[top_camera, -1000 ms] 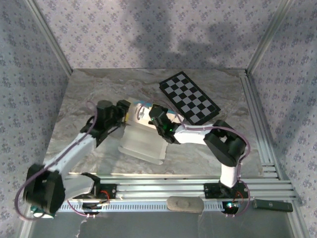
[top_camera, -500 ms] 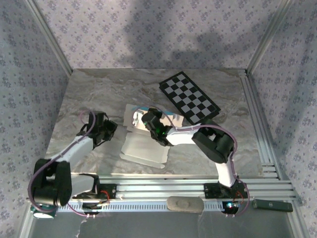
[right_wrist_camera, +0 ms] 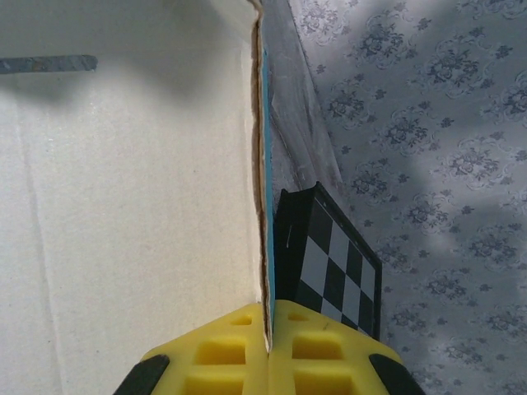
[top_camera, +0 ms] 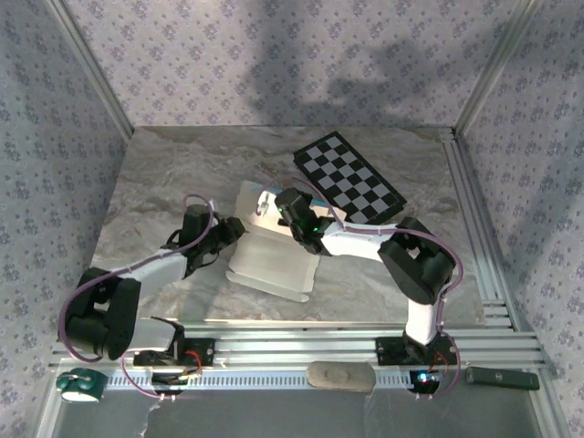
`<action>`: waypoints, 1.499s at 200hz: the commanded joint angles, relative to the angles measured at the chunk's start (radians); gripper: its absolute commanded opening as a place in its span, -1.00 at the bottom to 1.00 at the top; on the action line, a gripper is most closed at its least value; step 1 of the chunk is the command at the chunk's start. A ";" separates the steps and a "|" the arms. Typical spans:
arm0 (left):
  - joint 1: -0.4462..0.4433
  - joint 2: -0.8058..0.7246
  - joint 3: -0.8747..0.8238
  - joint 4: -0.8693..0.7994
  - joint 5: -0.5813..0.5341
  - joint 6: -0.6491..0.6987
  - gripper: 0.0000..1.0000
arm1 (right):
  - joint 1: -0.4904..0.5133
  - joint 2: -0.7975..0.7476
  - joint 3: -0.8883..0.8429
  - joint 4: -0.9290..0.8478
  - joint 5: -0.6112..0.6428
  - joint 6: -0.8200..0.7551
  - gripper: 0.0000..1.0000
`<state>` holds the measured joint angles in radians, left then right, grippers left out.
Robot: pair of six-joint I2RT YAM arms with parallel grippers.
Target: Fold the paper box
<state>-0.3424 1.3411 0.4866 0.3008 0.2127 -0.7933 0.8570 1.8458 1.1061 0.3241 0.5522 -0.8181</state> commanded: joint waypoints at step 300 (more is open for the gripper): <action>-0.293 0.053 0.115 -0.096 -0.374 0.214 -0.16 | 0.022 0.023 -0.017 0.087 0.046 -0.008 -1.00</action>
<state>-0.6170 1.5574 0.6407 0.2073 -0.1093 -0.5545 0.8837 1.8759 1.1030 0.3443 0.5880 -0.8360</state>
